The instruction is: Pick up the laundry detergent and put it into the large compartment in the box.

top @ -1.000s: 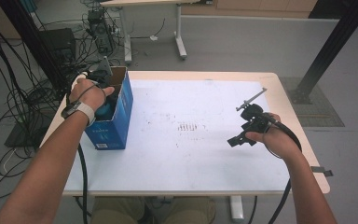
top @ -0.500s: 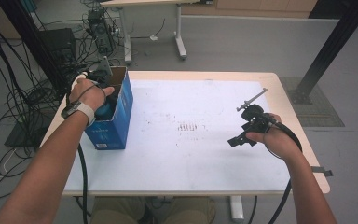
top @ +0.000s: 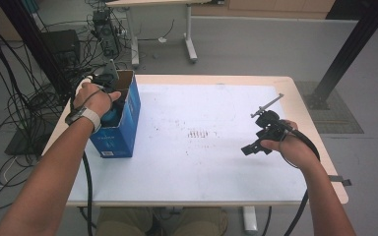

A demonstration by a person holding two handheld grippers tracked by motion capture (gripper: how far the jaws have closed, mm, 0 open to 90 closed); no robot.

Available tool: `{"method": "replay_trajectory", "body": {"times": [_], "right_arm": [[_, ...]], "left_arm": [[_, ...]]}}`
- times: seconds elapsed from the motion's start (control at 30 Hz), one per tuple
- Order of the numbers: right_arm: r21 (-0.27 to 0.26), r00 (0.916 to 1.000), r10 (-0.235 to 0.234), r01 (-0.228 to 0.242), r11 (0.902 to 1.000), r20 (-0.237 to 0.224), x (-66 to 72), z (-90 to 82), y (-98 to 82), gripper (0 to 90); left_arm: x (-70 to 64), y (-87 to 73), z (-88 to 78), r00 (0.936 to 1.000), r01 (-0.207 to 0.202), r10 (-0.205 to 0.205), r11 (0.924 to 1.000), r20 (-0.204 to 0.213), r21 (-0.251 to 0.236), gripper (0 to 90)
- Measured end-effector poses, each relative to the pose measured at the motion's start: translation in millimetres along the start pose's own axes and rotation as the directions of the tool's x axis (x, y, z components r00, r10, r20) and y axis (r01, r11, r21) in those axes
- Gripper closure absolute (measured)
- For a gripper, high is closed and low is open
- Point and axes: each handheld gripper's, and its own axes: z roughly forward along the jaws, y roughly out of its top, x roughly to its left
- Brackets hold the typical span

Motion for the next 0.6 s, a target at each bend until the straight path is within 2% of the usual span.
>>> {"method": "replay_trajectory", "body": {"times": [0.6], "right_arm": [[0.005,1.0,0.001,-0.001,1.0,0.0,-0.2,1.8,1.9,8.3]], "left_arm": [[4.9,-0.3,0.1,0.9999,0.003,-0.003,1.0,0.015,-0.004,38.0]]}}
